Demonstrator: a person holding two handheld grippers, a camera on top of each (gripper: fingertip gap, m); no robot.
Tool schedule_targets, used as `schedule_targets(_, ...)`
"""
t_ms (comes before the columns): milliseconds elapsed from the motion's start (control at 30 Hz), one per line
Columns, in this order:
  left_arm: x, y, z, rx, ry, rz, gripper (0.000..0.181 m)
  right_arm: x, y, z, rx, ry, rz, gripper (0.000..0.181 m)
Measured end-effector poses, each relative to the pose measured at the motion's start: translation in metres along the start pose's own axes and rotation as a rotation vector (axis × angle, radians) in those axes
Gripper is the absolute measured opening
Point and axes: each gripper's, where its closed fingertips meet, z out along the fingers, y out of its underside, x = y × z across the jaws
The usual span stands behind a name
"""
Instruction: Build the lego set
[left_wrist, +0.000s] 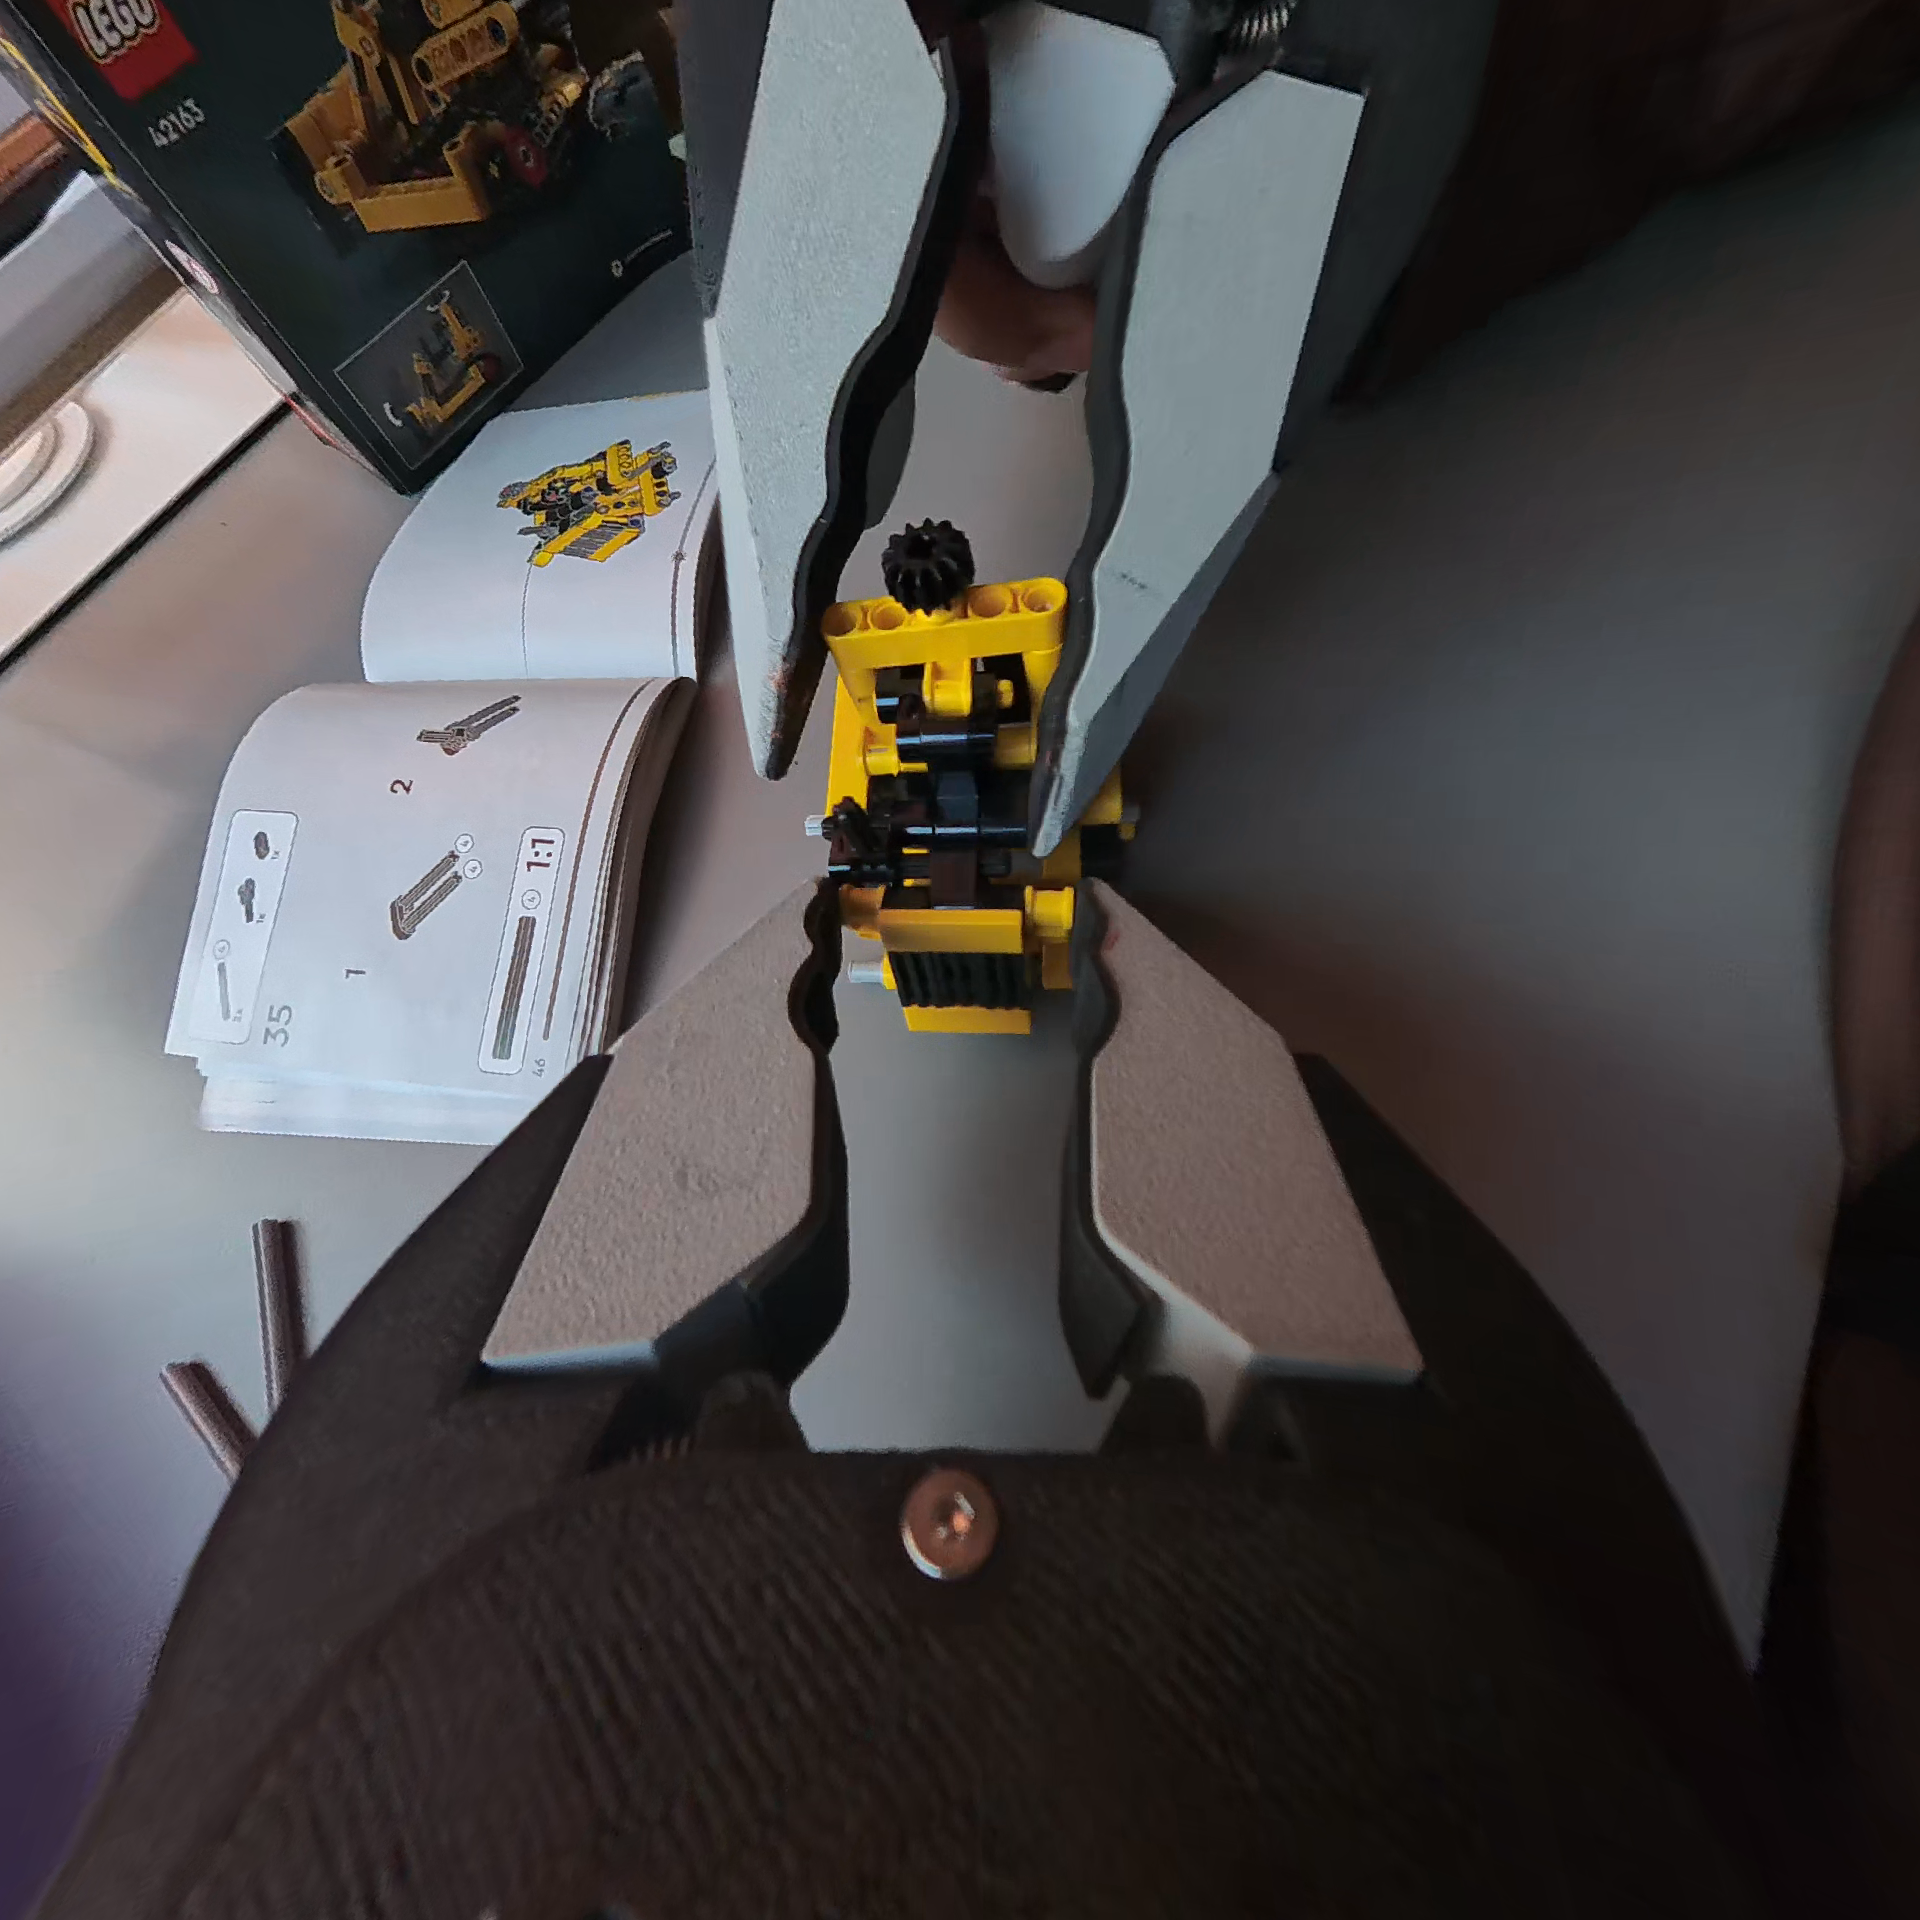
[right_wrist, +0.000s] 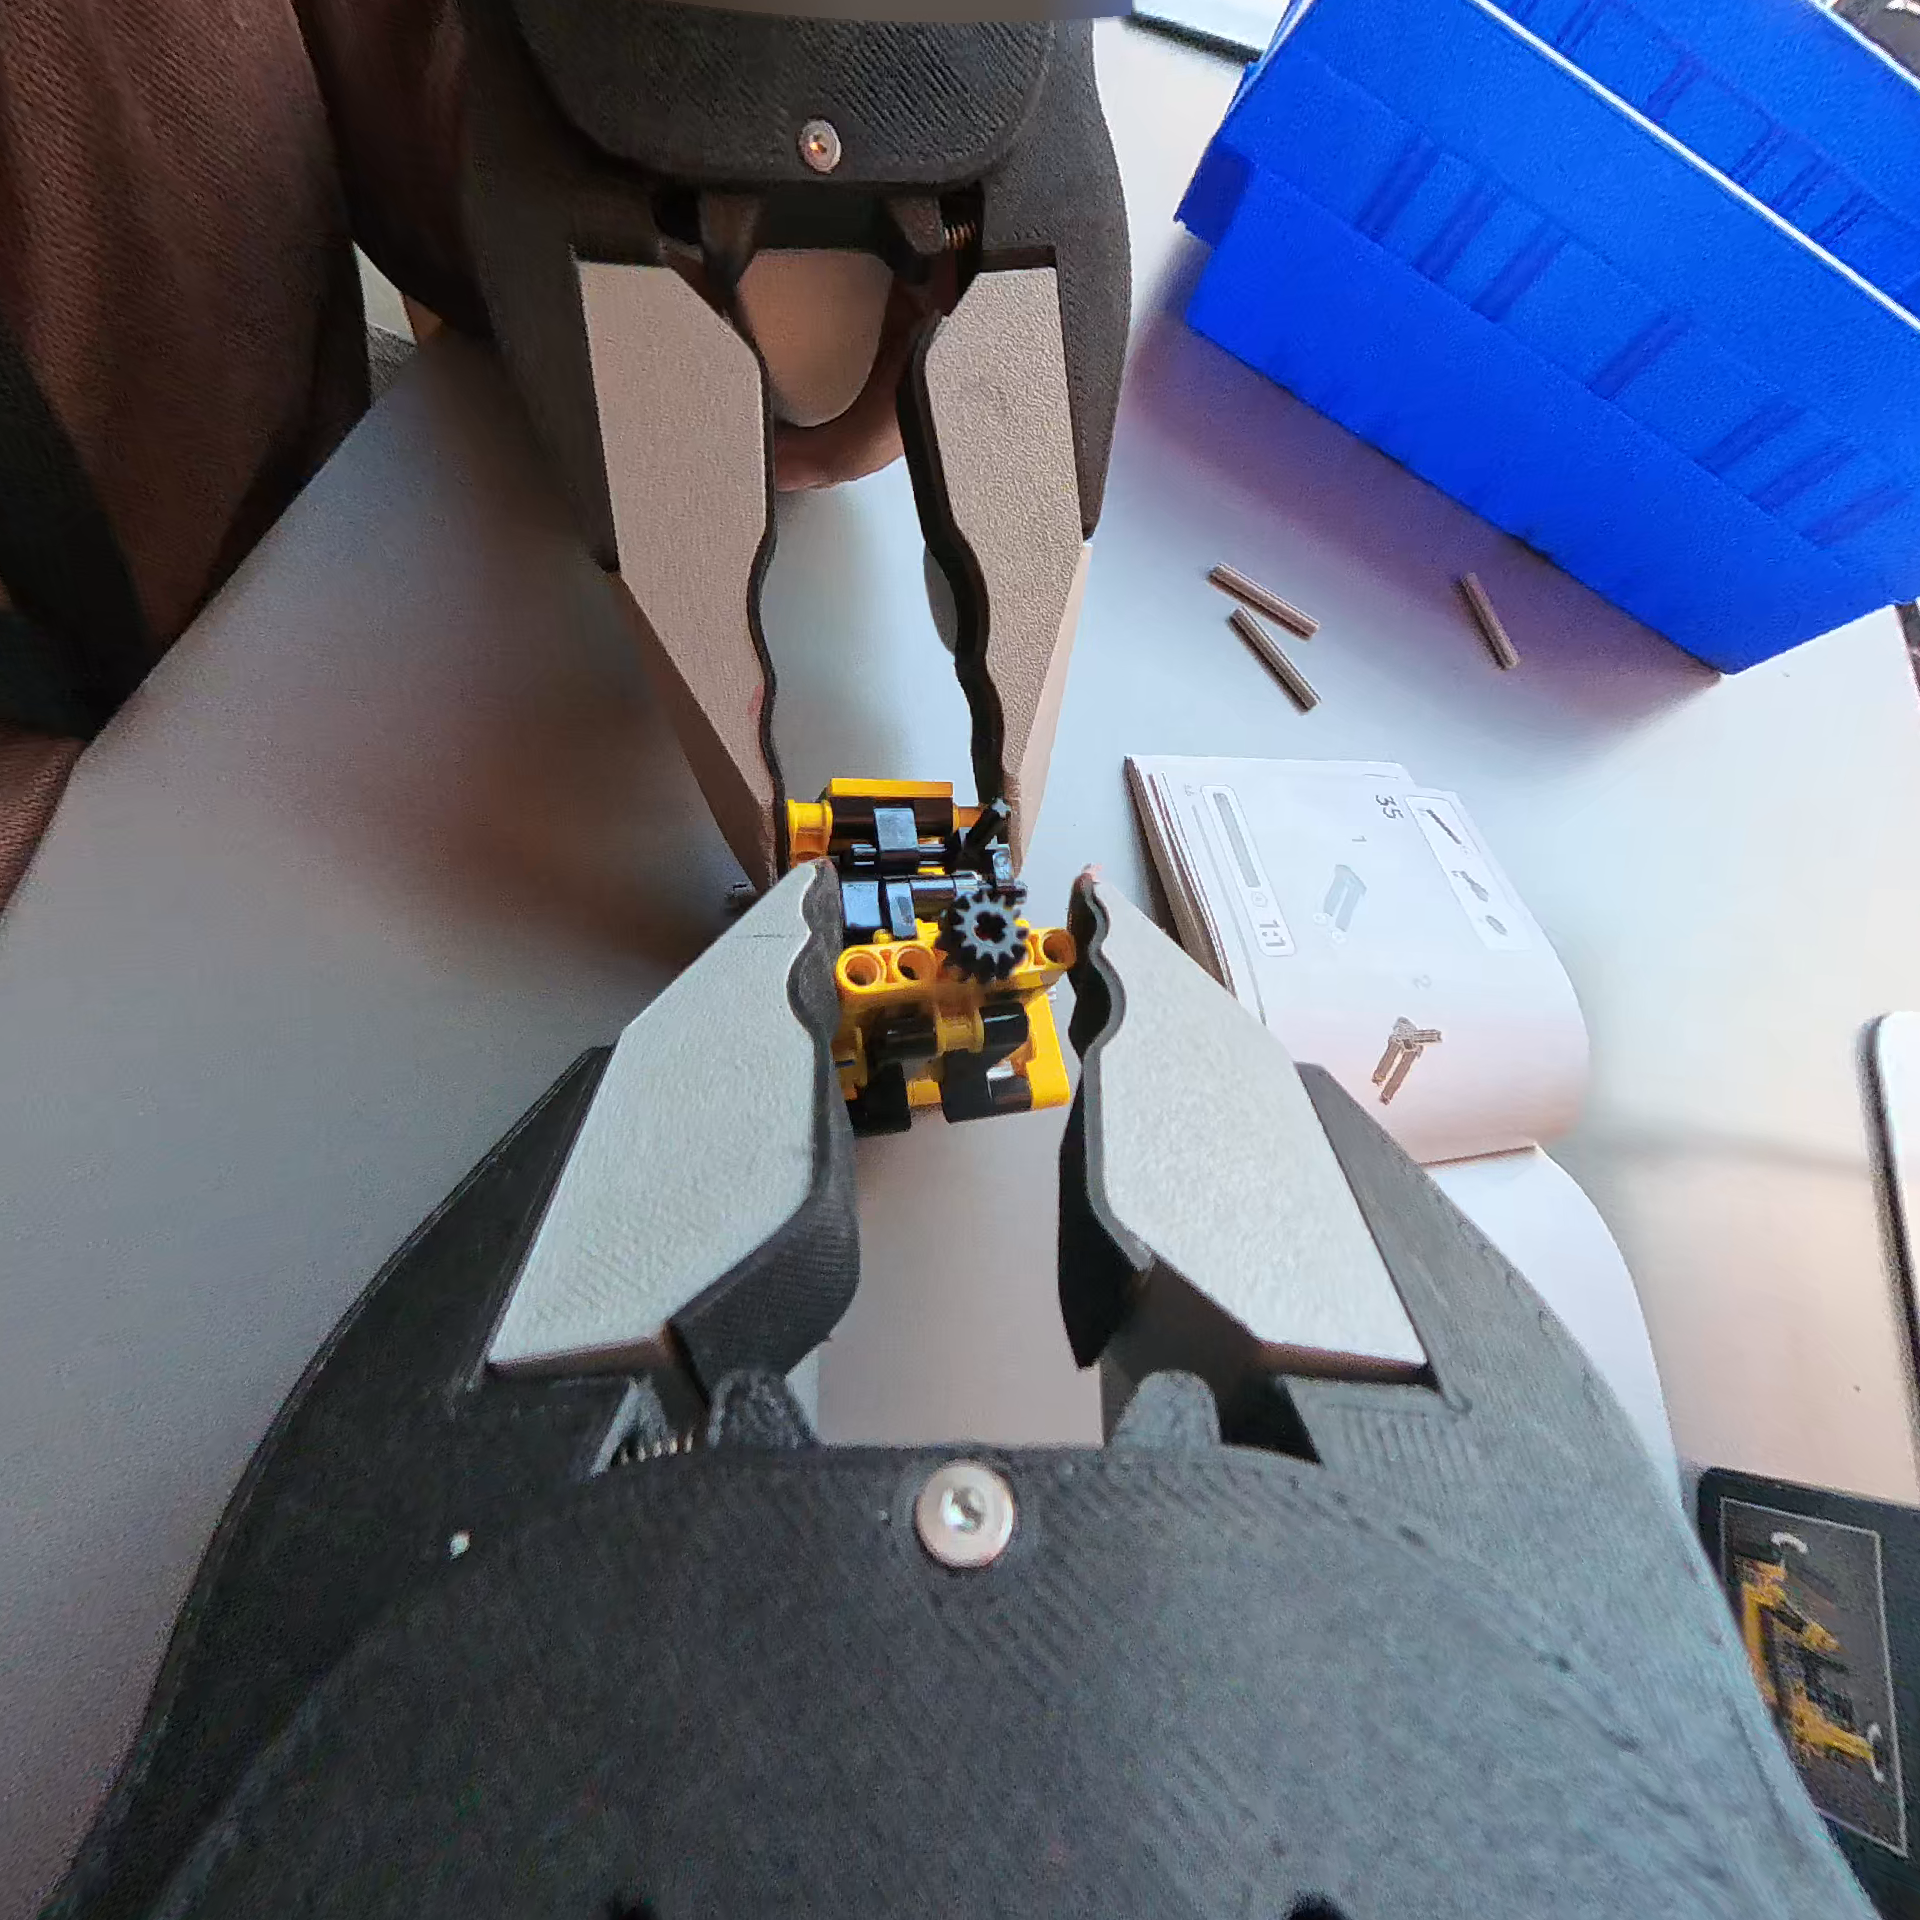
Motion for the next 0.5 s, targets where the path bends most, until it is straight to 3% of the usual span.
schedule_targets(367, -0.001, -0.006, -0.001, 0.044, 0.062, -0.076, 0.041, 0.003, 0.003, -0.006, 0.095, -0.076, 0.074, 0.044)
schedule_targets(500, 0.004, -0.009, -0.006, 0.074, 0.104, -0.098, 0.041, 0.011, 0.012, -0.011, 0.059, -0.015, 0.145, 0.055)
